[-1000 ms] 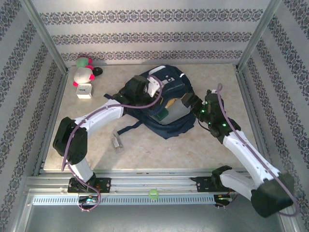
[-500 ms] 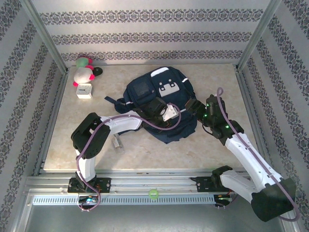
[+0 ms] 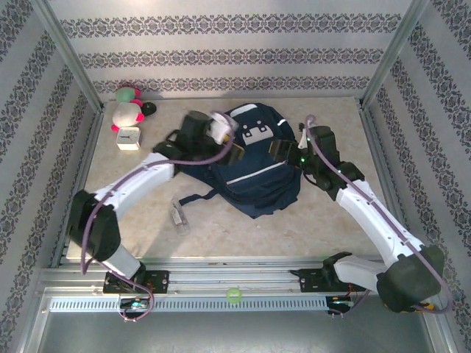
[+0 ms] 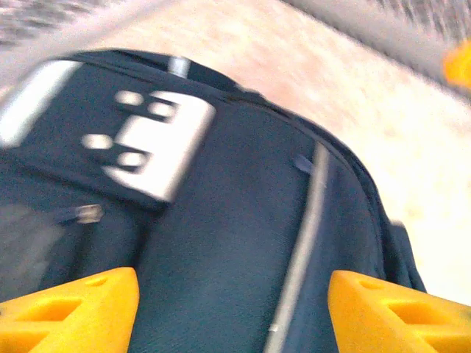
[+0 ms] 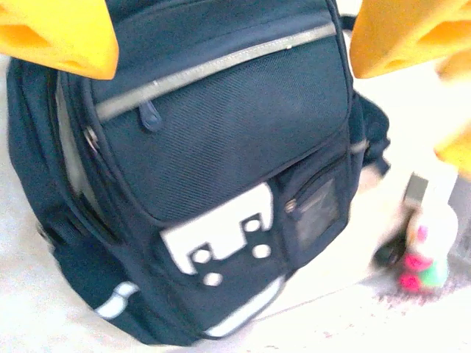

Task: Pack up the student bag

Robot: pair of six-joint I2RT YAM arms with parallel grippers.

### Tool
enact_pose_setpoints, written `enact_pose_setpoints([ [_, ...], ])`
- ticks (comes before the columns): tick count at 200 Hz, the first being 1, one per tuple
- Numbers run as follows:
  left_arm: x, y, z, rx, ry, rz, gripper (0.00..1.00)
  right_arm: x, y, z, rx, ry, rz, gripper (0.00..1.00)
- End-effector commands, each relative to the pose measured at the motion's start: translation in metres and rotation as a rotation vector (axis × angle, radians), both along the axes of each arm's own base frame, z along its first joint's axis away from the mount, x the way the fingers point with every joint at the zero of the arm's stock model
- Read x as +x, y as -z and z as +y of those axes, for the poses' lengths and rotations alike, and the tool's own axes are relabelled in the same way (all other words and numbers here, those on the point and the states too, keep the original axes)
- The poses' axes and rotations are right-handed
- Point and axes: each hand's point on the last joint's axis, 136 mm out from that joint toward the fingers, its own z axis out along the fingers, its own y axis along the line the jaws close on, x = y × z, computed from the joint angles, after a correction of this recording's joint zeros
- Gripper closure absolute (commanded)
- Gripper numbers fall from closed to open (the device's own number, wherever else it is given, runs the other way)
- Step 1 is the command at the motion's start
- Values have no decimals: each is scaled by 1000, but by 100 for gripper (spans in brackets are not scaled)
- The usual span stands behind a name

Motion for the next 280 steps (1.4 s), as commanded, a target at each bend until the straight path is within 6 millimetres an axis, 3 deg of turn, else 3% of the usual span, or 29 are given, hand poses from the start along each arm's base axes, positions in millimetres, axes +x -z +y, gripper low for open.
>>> enact_pose_setpoints([
  [1,3,21,47,-131,-201,225,32,-11,-6,41,-172,-338,-117,22],
  [15,2,37,69,-130,-282,264,32,-25,0,68,-312,-548,-185,24],
  [33,0,58,87,-131,-359,324,31,-48,25,90,-553,-827,-268,24],
  [72,3,96,110,-158,-462,436,32,-82,100,101,-903,-1248,-313,28],
  [102,6,113,114,-156,-468,477,32,-89,149,98,-1002,-1349,-241,30],
  [126,8,120,110,-167,-458,504,34,-78,190,84,-1104,-1326,-132,30],
  [144,9,122,109,-172,-455,503,34,-74,209,80,-1140,-1316,-85,33],
  [153,8,122,110,-172,-454,501,34,-74,214,81,-1144,-1315,-84,40],
  [169,8,121,111,-153,-439,481,35,-68,209,84,-1151,-1286,-117,64],
  [206,5,109,106,-106,-332,386,34,-70,149,89,-1151,-1278,-356,100],
  [242,-1,92,84,-196,-183,321,35,-79,92,69,-1189,-1299,-577,100],
  [280,-7,77,60,-270,-23,177,36,-81,71,61,-1105,-1264,-640,100],
])
